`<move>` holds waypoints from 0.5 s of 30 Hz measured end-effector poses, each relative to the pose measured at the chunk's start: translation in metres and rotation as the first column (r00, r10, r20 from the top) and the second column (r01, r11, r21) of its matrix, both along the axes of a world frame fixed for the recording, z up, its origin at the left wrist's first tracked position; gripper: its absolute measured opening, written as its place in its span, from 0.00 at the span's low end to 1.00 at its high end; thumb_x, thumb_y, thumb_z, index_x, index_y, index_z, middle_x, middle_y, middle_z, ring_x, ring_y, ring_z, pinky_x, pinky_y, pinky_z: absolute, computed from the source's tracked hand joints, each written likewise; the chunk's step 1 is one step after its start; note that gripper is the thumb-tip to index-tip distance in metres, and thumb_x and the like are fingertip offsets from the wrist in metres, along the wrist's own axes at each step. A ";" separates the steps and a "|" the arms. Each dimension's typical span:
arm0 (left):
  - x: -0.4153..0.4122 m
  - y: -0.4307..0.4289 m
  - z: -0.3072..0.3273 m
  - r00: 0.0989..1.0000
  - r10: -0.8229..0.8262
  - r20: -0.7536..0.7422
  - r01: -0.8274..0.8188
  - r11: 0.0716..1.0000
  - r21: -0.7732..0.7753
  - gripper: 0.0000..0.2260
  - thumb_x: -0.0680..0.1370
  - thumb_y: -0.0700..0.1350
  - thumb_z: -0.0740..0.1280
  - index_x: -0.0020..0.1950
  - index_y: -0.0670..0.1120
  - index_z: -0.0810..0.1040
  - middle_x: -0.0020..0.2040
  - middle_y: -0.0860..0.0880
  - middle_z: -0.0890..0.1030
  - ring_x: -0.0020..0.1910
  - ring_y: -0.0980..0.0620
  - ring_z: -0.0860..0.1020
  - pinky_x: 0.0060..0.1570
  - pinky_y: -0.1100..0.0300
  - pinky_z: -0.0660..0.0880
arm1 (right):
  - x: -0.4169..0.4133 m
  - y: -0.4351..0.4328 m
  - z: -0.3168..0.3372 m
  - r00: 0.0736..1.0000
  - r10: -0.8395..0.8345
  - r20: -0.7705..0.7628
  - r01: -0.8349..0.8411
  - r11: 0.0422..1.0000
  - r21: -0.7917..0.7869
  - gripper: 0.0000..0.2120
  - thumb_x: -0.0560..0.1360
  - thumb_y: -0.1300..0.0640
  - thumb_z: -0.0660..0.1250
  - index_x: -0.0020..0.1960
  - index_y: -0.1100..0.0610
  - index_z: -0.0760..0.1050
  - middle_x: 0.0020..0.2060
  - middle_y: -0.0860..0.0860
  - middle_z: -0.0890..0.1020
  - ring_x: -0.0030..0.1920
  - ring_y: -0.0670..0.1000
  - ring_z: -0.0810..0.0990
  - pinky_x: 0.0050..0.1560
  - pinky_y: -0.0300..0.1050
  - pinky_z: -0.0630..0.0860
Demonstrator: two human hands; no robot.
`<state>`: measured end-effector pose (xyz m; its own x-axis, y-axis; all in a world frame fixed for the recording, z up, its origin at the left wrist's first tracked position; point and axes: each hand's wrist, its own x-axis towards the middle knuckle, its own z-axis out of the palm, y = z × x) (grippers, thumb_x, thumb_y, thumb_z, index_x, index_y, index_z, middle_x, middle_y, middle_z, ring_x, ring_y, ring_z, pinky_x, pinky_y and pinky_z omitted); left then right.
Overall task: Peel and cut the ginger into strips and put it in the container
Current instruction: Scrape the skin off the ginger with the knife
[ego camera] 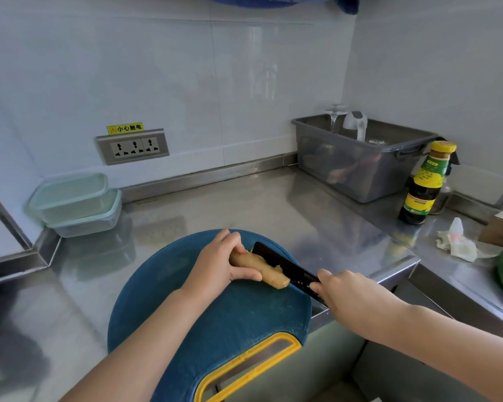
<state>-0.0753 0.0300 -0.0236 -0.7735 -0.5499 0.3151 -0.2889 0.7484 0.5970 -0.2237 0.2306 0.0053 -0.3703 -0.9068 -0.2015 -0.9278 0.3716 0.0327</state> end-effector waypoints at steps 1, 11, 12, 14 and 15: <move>0.000 0.000 0.000 1.000 -0.005 0.003 0.005 1.000 -0.009 0.26 0.57 0.65 0.71 0.43 0.47 0.71 0.43 0.57 0.69 0.44 0.55 0.72 0.43 0.61 0.68 | 0.000 -0.002 0.000 1.000 0.011 -0.008 -0.011 1.000 0.005 0.15 0.83 0.48 0.45 0.55 0.55 0.66 0.45 0.51 0.75 0.30 0.49 0.66 0.38 0.45 0.67; 0.000 0.004 -0.004 1.000 0.030 0.003 -0.030 0.998 -0.054 0.28 0.55 0.67 0.70 0.41 0.48 0.68 0.41 0.57 0.67 0.38 0.61 0.68 0.35 0.67 0.63 | 0.017 -0.044 0.010 1.000 0.016 0.008 -0.016 1.000 0.003 0.14 0.84 0.52 0.49 0.59 0.59 0.68 0.40 0.51 0.71 0.48 0.56 0.77 0.42 0.46 0.70; 0.001 0.004 -0.005 0.999 0.033 0.002 -0.033 0.998 -0.057 0.28 0.56 0.67 0.70 0.42 0.48 0.68 0.42 0.56 0.67 0.39 0.61 0.68 0.36 0.67 0.64 | 0.015 -0.046 0.010 1.000 0.017 0.020 -0.017 1.000 0.002 0.14 0.84 0.54 0.49 0.61 0.58 0.68 0.46 0.53 0.74 0.49 0.56 0.77 0.43 0.46 0.69; 0.001 0.005 -0.006 0.999 0.033 0.003 -0.033 0.998 -0.059 0.26 0.58 0.66 0.71 0.43 0.49 0.69 0.43 0.55 0.68 0.41 0.59 0.70 0.38 0.66 0.66 | 0.012 -0.047 0.012 0.997 0.009 0.074 -0.009 1.000 -0.006 0.13 0.84 0.56 0.49 0.63 0.57 0.69 0.54 0.54 0.73 0.47 0.55 0.74 0.43 0.46 0.69; 0.001 0.006 -0.006 0.999 0.034 0.006 -0.034 0.997 -0.064 0.25 0.59 0.64 0.72 0.43 0.49 0.69 0.44 0.55 0.69 0.42 0.59 0.70 0.38 0.66 0.66 | 0.010 -0.047 0.012 0.996 0.026 0.086 -0.026 1.000 0.000 0.13 0.84 0.56 0.49 0.63 0.57 0.69 0.54 0.54 0.72 0.45 0.54 0.73 0.43 0.45 0.69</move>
<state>-0.0743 0.0356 -0.0300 -0.7569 -0.5548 0.3453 -0.3187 0.7748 0.5461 -0.2136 0.1837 0.0175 -0.3278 -0.9156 -0.2331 -0.9365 0.3473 -0.0474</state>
